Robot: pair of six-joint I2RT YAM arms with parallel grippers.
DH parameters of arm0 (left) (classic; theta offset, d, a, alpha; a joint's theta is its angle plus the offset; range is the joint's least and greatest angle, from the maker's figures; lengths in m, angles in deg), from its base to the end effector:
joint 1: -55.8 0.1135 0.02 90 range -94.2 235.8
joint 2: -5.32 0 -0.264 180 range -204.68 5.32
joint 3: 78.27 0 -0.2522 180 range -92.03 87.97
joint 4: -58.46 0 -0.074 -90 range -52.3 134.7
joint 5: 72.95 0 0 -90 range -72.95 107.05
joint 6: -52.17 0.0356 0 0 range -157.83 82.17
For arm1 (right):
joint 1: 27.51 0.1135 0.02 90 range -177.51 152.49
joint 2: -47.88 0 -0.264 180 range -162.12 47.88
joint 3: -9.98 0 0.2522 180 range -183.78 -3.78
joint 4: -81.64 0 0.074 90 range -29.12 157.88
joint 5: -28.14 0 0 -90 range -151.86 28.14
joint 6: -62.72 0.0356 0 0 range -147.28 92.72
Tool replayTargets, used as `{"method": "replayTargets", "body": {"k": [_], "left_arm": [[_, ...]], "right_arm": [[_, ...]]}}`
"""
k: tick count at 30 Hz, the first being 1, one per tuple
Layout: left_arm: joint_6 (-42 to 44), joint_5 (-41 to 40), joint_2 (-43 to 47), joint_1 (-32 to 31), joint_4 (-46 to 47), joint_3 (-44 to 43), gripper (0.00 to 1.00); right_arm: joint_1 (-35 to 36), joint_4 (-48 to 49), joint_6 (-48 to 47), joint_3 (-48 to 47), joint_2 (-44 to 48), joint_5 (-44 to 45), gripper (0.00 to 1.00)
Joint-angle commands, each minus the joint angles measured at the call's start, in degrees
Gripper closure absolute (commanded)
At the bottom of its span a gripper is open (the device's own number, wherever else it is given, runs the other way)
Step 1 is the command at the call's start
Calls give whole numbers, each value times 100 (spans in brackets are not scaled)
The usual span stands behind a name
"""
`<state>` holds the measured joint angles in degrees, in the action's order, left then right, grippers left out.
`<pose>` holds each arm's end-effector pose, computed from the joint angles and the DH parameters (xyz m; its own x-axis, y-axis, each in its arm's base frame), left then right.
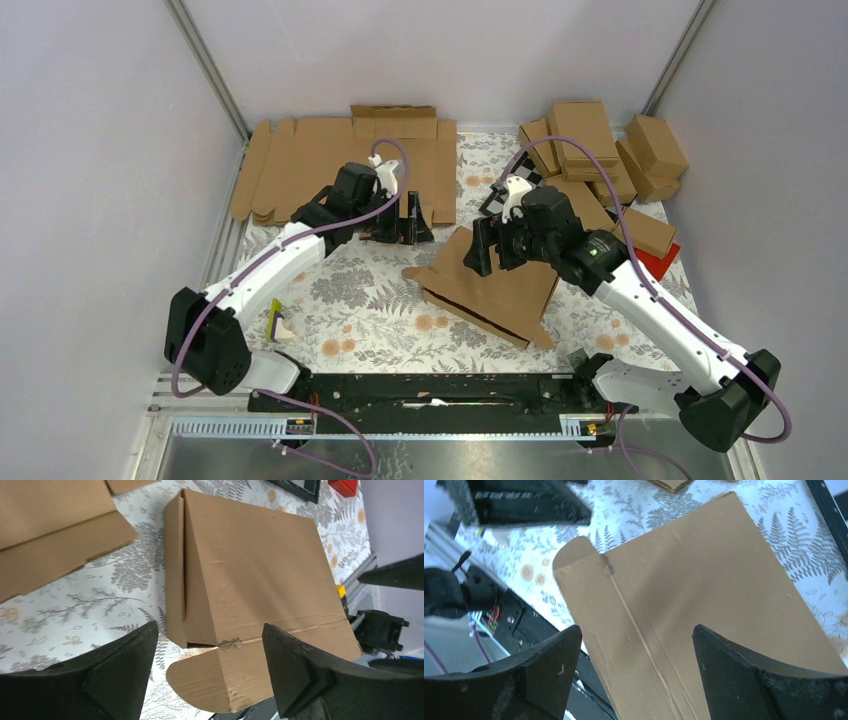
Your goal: Fold the paper box
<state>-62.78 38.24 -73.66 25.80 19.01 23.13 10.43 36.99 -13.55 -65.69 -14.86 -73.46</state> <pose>0.2569 -0.1632 0.3023 -0.8010 0.0083 -0.5986 0.4067 0.7414 -0.5339 0.1829 0.1517 0.3474 -0.5778 -0.1556 -0.8012 -0.6177 0.7250 0.3046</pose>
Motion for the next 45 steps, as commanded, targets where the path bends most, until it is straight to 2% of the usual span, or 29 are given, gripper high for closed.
{"method": "replayTargets", "body": {"k": [1,4,8,12,16,22,28,35,39,42,45], "left_arm": [[27,1092,-240,-2,570,103,22],[77,1410,-408,-19,520,96,27],[190,1617,-571,-93,409,182,32],[162,1513,-772,-237,407,344,39],[15,1318,-893,-379,563,602,47],[-19,959,-877,-551,641,851,50],[191,205,-718,-572,324,798,48],[239,-533,-1136,-856,176,790,45],[139,-554,-1269,-922,366,923,46],[113,-595,-1267,-946,431,981,48],[113,-633,-1154,-946,412,946,49]], "right_arm": [[35,-137,962,22,-261,864,13],[37,-268,1189,284,-442,665,18],[36,-138,1392,915,-448,485,31],[35,259,1563,1543,-224,597,40],[32,419,1718,1848,-114,752,46],[34,426,1684,1866,-364,729,45],[37,391,1497,1675,-360,872,44],[34,154,1626,1729,-760,1111,44],[34,166,1737,1846,-841,1133,44],[37,74,1664,1739,-692,1299,37],[36,-261,1533,1384,-427,1575,21]]}}
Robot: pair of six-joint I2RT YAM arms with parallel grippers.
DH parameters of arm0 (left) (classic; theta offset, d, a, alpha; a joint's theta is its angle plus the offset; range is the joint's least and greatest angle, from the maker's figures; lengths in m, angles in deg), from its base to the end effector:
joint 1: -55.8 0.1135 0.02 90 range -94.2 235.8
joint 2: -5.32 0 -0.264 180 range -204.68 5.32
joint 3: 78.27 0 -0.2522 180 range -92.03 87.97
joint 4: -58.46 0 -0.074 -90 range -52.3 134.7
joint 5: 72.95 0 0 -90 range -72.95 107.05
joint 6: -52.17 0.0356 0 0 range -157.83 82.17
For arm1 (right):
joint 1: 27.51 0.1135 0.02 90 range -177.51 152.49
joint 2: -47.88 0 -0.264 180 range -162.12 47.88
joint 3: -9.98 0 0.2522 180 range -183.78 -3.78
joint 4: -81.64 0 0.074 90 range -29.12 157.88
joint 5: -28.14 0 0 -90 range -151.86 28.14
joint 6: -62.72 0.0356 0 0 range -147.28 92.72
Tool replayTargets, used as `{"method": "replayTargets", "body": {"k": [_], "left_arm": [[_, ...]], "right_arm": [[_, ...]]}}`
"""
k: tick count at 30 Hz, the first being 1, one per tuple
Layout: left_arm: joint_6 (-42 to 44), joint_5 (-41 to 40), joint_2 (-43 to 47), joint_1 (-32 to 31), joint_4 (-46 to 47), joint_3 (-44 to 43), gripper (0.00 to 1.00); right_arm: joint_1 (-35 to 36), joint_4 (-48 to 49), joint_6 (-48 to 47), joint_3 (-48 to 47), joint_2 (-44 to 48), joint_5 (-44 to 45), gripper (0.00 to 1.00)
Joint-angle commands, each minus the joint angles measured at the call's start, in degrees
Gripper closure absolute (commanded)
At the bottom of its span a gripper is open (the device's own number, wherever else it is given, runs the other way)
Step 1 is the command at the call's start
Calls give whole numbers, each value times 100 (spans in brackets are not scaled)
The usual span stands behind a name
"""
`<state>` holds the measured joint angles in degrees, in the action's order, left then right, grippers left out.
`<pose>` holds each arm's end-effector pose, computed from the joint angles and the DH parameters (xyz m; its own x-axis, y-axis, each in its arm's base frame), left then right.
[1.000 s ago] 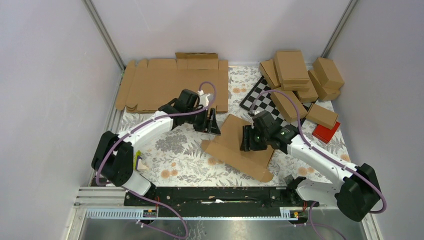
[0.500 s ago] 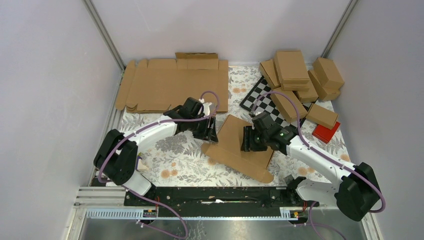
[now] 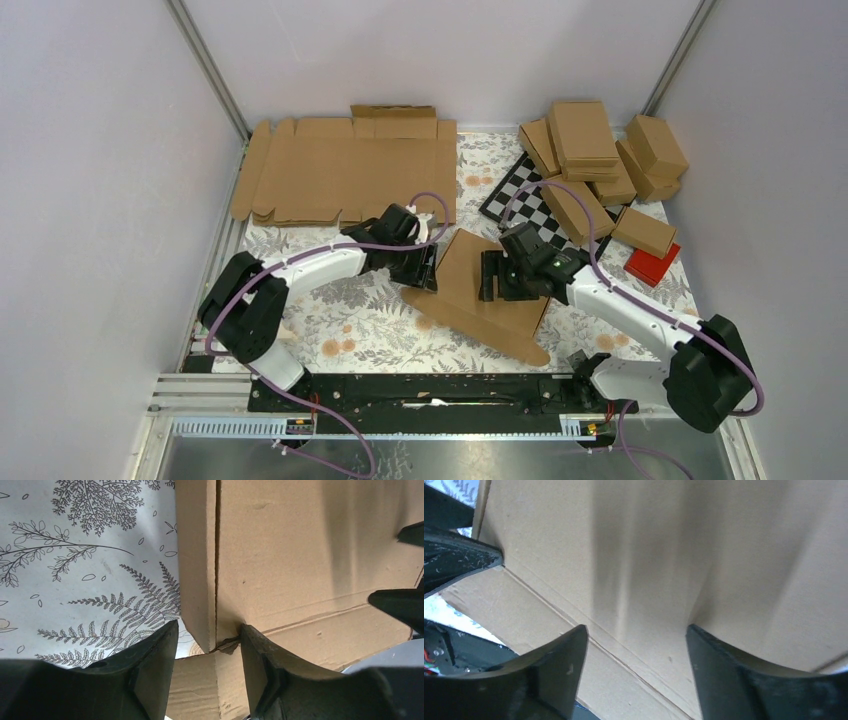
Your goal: Fold the paper box
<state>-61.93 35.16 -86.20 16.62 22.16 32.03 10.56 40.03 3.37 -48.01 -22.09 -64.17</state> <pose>0.2396 -0.2095 0.1921 -0.8980 0.2312 -0.3743 0.3955 0.7969 -0.4566 0.1891 0.1499 0.2210 -0.8688 -0.0334 -0.4941 -0.2233 0.9170 0.3305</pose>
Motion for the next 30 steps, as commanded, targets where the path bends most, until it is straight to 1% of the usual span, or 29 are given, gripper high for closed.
{"method": "replayTargets", "body": {"k": [1,3,5,9,12,13,19,20,23,26,28,30], "left_arm": [[36,-334,174,-28,93,45,49],[41,-363,363,-24,92,16,47],[45,-403,579,-17,143,0,43],[90,-393,761,-20,335,-126,41],[145,-424,545,-19,280,-423,39],[169,-455,448,-20,243,-533,38],[204,-416,-191,-18,344,-992,37],[204,-368,-310,-19,378,-1033,37],[204,-183,-465,-20,513,-1084,43],[196,35,-588,-20,676,-1086,48],[180,150,-695,-20,712,-1119,48],[185,301,-778,-20,766,-1132,53]], "right_arm": [[23,-737,-172,-478,383,788,15],[-3,-1162,-163,-630,544,1037,11],[-49,-1494,-67,-681,724,1203,9],[-154,-1684,382,-436,1386,1247,14],[-248,-1660,853,-85,1991,1349,20],[-316,-1677,962,16,2153,1375,20],[-641,-1681,1848,654,2588,1326,16],[-642,-1703,1962,733,2581,1390,16],[-650,-1692,2092,884,2498,1514,17],[-647,-1528,2080,987,2454,1493,22],[-650,-1373,2072,1033,2431,1423,27],[-649,-1221,2052,1077,2388,1309,33]]}}
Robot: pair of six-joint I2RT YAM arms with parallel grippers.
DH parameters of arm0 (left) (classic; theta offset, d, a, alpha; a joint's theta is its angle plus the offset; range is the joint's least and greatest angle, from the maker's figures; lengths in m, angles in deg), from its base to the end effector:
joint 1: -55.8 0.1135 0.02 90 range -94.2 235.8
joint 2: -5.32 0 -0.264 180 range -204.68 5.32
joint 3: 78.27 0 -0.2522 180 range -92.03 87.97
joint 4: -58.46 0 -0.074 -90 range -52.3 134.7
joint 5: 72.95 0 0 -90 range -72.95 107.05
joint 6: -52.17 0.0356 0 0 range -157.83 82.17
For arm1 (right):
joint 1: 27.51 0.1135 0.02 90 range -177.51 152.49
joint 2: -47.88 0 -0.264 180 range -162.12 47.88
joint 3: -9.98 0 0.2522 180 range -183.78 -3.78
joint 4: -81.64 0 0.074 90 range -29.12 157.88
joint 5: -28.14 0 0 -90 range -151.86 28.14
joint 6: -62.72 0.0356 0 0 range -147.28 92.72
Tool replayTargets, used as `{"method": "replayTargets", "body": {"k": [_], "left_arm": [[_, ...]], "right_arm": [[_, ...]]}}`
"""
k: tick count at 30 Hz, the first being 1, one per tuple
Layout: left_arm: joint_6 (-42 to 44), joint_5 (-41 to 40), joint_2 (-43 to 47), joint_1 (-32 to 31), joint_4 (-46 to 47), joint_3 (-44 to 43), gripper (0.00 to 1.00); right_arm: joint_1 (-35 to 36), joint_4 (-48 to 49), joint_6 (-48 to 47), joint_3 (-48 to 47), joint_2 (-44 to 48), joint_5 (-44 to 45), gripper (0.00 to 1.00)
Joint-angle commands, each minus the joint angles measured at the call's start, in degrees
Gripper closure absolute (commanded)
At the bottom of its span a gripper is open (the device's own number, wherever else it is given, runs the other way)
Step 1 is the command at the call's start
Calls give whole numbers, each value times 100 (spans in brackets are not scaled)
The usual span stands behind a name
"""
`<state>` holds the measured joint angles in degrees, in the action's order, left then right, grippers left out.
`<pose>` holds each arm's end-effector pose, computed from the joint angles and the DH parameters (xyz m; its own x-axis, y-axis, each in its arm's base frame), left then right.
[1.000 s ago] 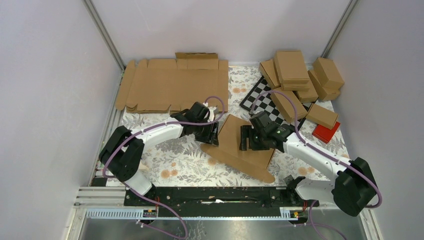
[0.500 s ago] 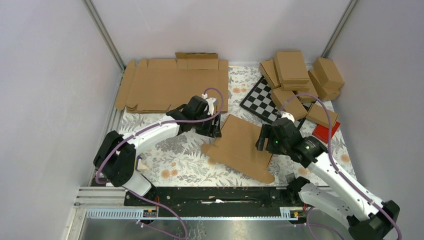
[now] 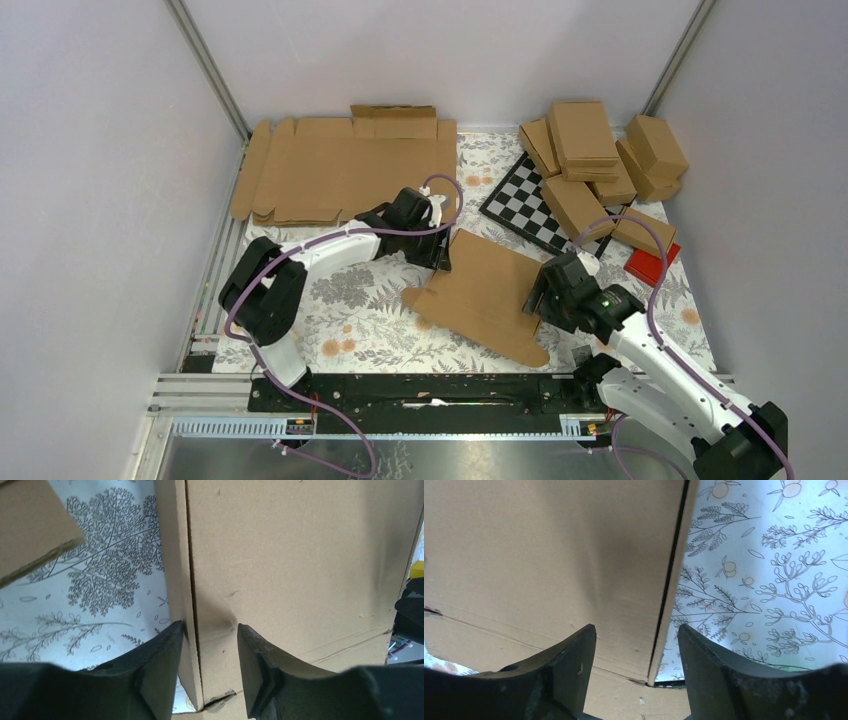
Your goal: Fold the paper box
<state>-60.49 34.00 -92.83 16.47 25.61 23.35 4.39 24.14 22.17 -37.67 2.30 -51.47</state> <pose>0.2722 -0.2364 0.2037 -0.8535 0.2229 -0.4710 0.4490 0.7733 -0.4477 0.1300 0.0733 0.2214 -0.7834 0.3927 -0.4817 0.2498 0.9087 0.3346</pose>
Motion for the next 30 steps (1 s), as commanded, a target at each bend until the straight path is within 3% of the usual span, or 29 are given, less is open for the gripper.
{"method": "replayTargets", "body": {"k": [1,3,5,12,15,20,23,27,30], "left_arm": [[46,499,-139,-4,457,-262,56],[65,606,-167,-4,503,-275,68],[95,595,-193,-4,463,-324,73],[118,-224,295,72,141,-39,76],[-110,-817,907,238,220,330,69],[-198,-1744,2135,346,204,760,45],[-281,-1993,2682,369,62,862,33],[-494,-2071,3341,365,-170,1099,27],[-739,-2241,4071,365,-225,1497,25]], "right_arm": [[-31,451,165,65,-88,-45,35],[-29,615,168,98,-177,-197,39],[-27,802,159,138,-262,-385,41],[-26,1556,197,268,-383,-1144,50],[-30,1749,225,249,-536,-1378,47],[14,2386,282,361,-750,-1873,42],[26,2350,16,203,-853,-1910,32],[26,1518,-804,-263,-702,-1141,13],[21,865,-1419,-643,-548,-345,9]]}}
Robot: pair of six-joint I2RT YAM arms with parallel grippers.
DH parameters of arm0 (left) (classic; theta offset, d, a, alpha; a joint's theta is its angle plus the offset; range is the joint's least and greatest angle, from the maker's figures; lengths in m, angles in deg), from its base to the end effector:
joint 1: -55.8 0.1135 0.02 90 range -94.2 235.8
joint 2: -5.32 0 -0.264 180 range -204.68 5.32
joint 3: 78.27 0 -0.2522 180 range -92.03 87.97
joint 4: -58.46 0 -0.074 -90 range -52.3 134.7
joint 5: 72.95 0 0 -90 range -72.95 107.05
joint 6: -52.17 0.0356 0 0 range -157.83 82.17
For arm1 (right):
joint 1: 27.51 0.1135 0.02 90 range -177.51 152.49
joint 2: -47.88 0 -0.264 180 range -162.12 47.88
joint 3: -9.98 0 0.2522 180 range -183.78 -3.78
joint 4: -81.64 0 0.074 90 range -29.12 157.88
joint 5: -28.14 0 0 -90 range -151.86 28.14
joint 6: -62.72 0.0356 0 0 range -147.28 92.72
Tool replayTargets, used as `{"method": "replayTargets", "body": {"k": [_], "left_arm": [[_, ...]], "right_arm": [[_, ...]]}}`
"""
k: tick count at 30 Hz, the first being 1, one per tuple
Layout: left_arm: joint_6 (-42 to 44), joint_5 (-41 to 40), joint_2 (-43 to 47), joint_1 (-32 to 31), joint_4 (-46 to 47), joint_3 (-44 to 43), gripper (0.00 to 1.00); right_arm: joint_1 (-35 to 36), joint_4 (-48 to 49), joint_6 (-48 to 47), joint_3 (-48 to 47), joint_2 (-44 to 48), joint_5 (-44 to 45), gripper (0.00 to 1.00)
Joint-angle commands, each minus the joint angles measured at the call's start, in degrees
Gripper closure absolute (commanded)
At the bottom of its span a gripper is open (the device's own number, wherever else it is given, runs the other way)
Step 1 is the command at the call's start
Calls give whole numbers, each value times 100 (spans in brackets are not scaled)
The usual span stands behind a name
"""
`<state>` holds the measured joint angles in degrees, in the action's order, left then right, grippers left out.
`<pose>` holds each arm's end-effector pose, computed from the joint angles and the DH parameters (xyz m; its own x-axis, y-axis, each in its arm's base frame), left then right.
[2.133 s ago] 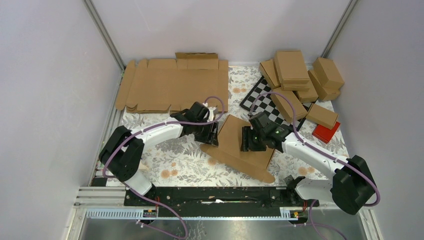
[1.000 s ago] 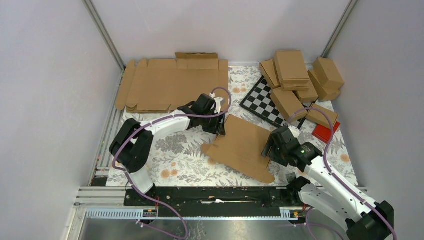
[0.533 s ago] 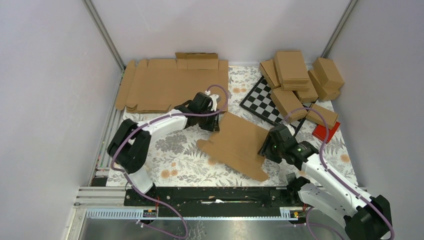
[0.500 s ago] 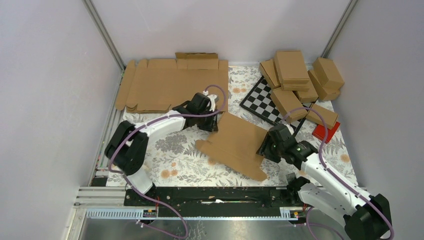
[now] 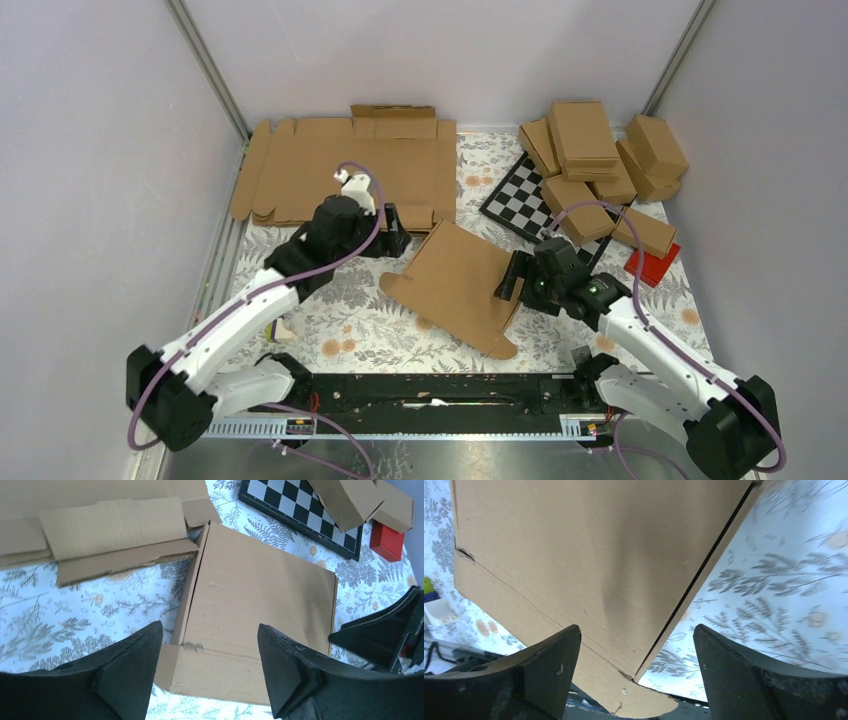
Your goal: Fold the paper box
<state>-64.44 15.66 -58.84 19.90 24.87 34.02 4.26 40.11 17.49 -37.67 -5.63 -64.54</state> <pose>0.2042 -0.1468 0.3119 -0.6175 -0.1058 -0.7794 0.3273 0.8665 -0.3769 0.1590 0.1004 0.2194 -0.8336 0.3112 -0.4564 0.0482 0.8640 0.5012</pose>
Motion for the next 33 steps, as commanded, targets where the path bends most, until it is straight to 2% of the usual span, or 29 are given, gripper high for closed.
{"method": "replayTargets", "body": {"k": [1,4,7,10,14,17,21,23,29,33], "left_arm": [[-421,-410,939,28,-189,557,24],[-764,-246,1697,35,-609,700,21],[-1084,-118,2077,39,-1228,683,22],[-1370,-57,2263,39,-1847,682,22],[-1818,27,2631,44,-2052,1136,22],[-2324,-14,3023,39,-2051,1587,21],[-2807,108,3402,39,-1889,2083,21],[-2973,365,3477,39,-1689,2364,21],[-3317,1059,3268,39,-964,3082,25],[-3393,1284,3023,39,-506,3371,26]], "right_arm": [[38,-919,-1218,-785,255,1104,9],[29,-1416,-1595,-1310,78,1500,7],[-58,-1366,-1843,-1594,-50,1446,7],[-407,-955,-1984,-1875,-337,884,7],[-1163,-286,-1919,-2250,-1125,-516,3],[-1208,265,-1997,-2386,-1549,-662,0],[-1243,1353,-2126,-1811,-1468,-267,0],[-1346,1348,-2295,-1809,-1607,-258,7],[-1611,1240,-2929,-2163,-2508,-1185,34],[-1621,1235,-3206,-2319,-3061,-1654,37]]}}
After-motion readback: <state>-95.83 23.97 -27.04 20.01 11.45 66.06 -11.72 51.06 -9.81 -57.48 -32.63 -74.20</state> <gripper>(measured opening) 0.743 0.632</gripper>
